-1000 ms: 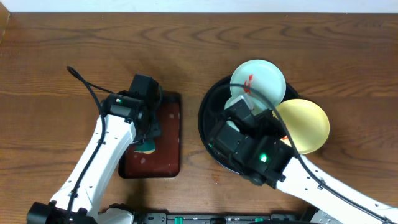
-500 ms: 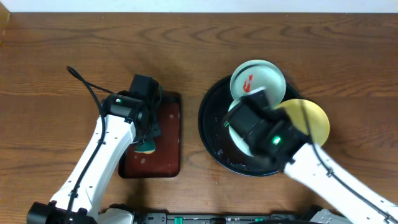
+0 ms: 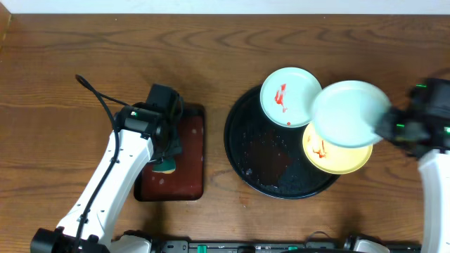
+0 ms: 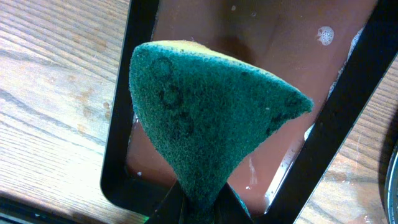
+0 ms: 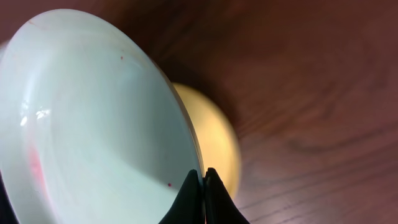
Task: Clean dirty plates on tray and stack at the side
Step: 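Lift the mint plate with the right gripper and place it right of the tray, then reach the right gripper to the yellow plate rim and grip it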
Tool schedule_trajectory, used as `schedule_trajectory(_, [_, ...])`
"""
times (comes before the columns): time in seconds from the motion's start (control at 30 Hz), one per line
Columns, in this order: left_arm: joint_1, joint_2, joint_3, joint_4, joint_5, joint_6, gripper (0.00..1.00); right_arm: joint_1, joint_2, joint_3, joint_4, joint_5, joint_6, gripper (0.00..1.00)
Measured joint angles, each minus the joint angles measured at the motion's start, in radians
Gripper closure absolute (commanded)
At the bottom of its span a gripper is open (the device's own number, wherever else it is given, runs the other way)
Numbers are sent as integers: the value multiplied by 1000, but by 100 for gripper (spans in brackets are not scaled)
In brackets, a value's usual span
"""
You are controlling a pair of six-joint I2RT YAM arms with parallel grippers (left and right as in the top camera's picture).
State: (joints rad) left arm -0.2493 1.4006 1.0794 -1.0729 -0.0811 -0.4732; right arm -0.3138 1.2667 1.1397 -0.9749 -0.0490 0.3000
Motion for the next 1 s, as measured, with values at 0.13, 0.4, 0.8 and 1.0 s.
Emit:
schedule_trajectory(0.13, [0, 0, 0, 0, 0, 0, 92, -222, 33, 0, 40, -60, 0, 99])
schedule_trajectory(0.4, [0, 0, 0, 2, 0, 0, 92, -476, 203, 4, 87, -73, 47, 99])
schedule_trajectory(0.8, [0, 0, 0, 7, 0, 0, 92, -568, 394, 5, 161, -184, 3, 66])
schedule_trajectory(1.0, [0, 0, 0, 7, 0, 0, 92, -494, 264, 5, 141, -339, -66, 65])
